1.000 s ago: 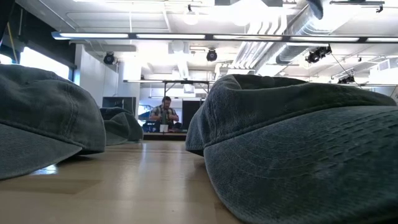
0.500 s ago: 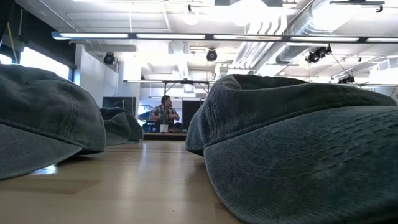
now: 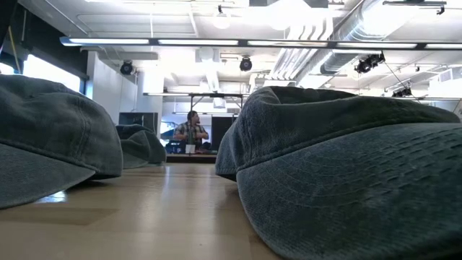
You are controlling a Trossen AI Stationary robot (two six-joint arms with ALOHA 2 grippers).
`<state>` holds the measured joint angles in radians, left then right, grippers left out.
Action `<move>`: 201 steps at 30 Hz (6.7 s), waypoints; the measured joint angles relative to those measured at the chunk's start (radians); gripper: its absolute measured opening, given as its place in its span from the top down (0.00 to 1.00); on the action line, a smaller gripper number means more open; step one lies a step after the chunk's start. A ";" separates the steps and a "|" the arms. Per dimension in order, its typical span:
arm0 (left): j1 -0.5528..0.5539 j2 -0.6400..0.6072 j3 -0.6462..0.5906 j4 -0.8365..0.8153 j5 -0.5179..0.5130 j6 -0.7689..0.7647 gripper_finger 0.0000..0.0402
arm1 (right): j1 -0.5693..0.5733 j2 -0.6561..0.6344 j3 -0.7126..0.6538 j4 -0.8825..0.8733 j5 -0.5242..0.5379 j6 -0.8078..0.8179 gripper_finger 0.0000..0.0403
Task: Pick & Place hat
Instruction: Put the right gray cap into the top transparent bin
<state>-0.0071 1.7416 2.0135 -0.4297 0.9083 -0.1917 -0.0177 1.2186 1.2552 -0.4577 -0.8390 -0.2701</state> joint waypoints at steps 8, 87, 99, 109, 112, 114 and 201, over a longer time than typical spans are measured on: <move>0.001 0.000 0.000 -0.038 -0.036 0.001 1.00 | 0.036 -0.048 0.000 -0.061 -0.044 -0.053 0.55; 0.002 0.001 0.000 -0.144 -0.146 0.155 1.00 | 0.052 -0.067 0.000 0.121 0.162 0.495 0.96; 0.157 0.009 0.000 -0.149 -0.219 0.516 1.00 | -0.117 -0.122 0.000 -0.057 0.266 0.395 0.99; 0.353 0.049 -0.004 -0.160 -0.195 0.733 1.00 | -0.404 -0.105 0.000 -0.048 0.261 0.306 0.99; 0.397 0.069 0.004 -0.133 -0.173 0.820 1.00 | -0.478 -0.080 0.000 -0.041 0.254 0.269 0.99; 0.431 0.081 0.000 -0.149 -0.169 0.866 1.00 | -0.522 -0.062 0.000 -0.039 0.258 0.236 0.99; 0.689 0.365 -0.001 -0.038 -0.267 0.695 0.63 | -1.050 0.458 -0.001 -0.044 -0.005 0.096 0.99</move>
<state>0.6816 2.1062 2.0121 -0.4678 0.6415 0.5029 -1.0675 1.6762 1.2545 -0.5016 -0.8445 -0.1741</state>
